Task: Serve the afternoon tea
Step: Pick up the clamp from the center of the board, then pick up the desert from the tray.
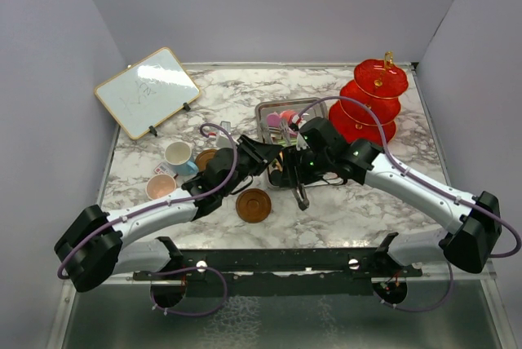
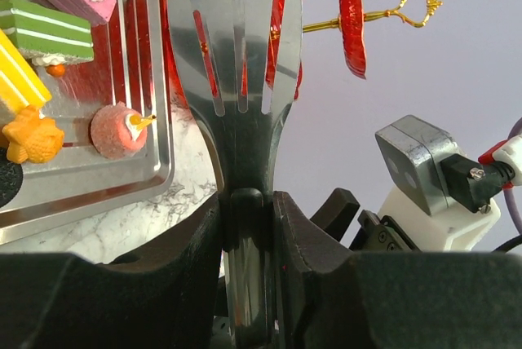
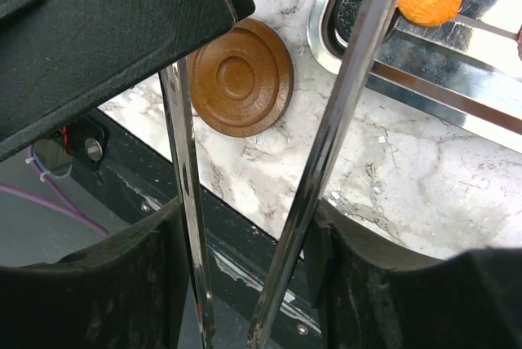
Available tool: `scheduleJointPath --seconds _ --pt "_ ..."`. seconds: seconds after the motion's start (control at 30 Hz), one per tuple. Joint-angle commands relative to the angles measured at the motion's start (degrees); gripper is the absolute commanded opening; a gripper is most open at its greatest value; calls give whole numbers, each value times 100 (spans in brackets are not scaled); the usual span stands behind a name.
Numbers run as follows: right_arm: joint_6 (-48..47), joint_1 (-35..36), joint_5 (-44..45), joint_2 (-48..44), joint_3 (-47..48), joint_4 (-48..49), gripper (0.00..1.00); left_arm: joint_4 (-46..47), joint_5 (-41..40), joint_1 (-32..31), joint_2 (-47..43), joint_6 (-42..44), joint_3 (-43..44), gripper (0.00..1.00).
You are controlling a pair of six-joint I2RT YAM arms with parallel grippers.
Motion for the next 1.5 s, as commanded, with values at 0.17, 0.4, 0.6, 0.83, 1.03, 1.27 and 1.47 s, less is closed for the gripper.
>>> scheduleJointPath --seconds 0.17,0.4,0.6,0.83,1.03,1.27,1.47 --pt "141 -2 348 -101 117 238 43 32 102 -50 18 -81 89 31" --pt "349 0 663 -404 22 275 38 32 48 -49 -61 -40 -2 47" --pt "281 -3 1052 -478 85 18 36 24 4 -49 -218 -33 -172 63" --pt "104 -9 1513 -494 212 -385 36 -172 -146 -38 -437 46 -306 72" --pt "-83 -7 1627 -448 243 -552 36 -770 -384 9 -727 505 -148 76" --pt "-180 -9 1880 -453 285 -911 35 -1833 -516 232 -1039 1442 322 84" --pt "-367 -9 2020 -334 384 -1229 33 -3070 -2 943 -1004 2898 949 93"
